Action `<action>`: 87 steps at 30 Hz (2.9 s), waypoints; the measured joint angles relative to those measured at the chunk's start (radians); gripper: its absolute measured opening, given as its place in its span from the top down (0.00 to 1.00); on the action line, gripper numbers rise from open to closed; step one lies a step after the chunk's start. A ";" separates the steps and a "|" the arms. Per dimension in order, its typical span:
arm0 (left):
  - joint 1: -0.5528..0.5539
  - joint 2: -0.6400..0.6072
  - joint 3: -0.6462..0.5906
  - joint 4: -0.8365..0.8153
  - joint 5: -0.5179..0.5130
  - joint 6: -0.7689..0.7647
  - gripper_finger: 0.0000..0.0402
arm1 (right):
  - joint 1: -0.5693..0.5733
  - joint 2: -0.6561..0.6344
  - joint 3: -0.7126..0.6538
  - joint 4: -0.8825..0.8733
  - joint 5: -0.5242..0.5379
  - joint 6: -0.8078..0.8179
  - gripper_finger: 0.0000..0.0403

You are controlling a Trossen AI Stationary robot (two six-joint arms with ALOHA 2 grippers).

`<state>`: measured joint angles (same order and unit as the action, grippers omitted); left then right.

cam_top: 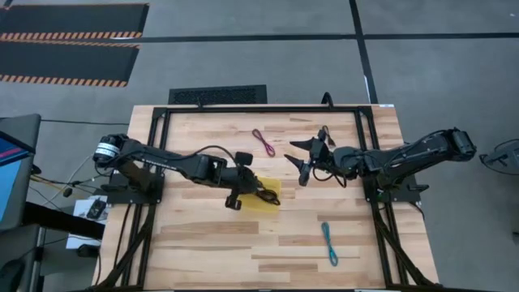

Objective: Pick and place USB-C Cables
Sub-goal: Put the bottom black charger cable into the yellow bin, then put the pink charger cable into the yellow bin

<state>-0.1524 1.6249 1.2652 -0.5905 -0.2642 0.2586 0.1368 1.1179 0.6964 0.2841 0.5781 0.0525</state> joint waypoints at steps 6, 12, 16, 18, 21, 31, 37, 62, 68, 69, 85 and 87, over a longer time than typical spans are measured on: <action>-0.006 0.019 0.001 0.090 0.070 -0.047 0.89 | 0.001 0.000 0.000 0.001 0.000 0.000 0.39; -0.003 0.084 0.001 0.054 0.043 -0.129 0.89 | 0.000 0.000 0.000 -0.003 0.000 0.001 0.39; -0.006 0.146 0.039 -0.029 0.076 -0.149 0.89 | 0.000 0.000 -0.001 -0.012 0.000 0.001 0.39; -0.006 0.175 0.079 -0.077 0.077 -0.159 0.88 | 0.000 0.000 -0.001 -0.014 0.000 0.002 0.39; -0.006 0.213 0.140 -0.164 0.080 -0.175 0.86 | 0.000 0.000 -0.001 -0.016 0.000 0.002 0.39; -0.010 0.324 0.239 -0.232 0.198 -0.169 0.74 | 0.000 0.000 0.000 -0.024 0.000 0.001 0.39; -0.012 0.340 0.245 -0.251 0.162 -0.166 0.65 | 0.000 0.000 0.000 -0.033 -0.001 0.001 0.39; 0.076 -0.005 0.113 -0.081 -0.248 -0.261 0.60 | 0.008 0.000 0.000 -0.071 -0.002 0.012 0.39; 0.169 -0.080 -0.038 0.224 -0.173 -0.180 0.60 | 0.007 0.000 0.000 -0.075 -0.002 0.027 0.39; 0.194 -0.076 -0.047 0.255 -0.148 -0.166 0.60 | 0.007 0.000 0.000 -0.074 -0.002 0.027 0.39; 0.576 0.252 0.175 0.167 0.131 0.064 0.63 | -0.040 0.000 0.000 -0.114 -0.001 0.047 0.39; 0.606 0.307 0.257 0.082 0.180 0.066 0.64 | -0.049 0.000 0.000 -0.122 0.000 0.051 0.39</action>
<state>0.4534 1.9314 1.5225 -0.5087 -0.0846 0.3250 0.0879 1.1181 0.6964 0.1618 0.5778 0.1037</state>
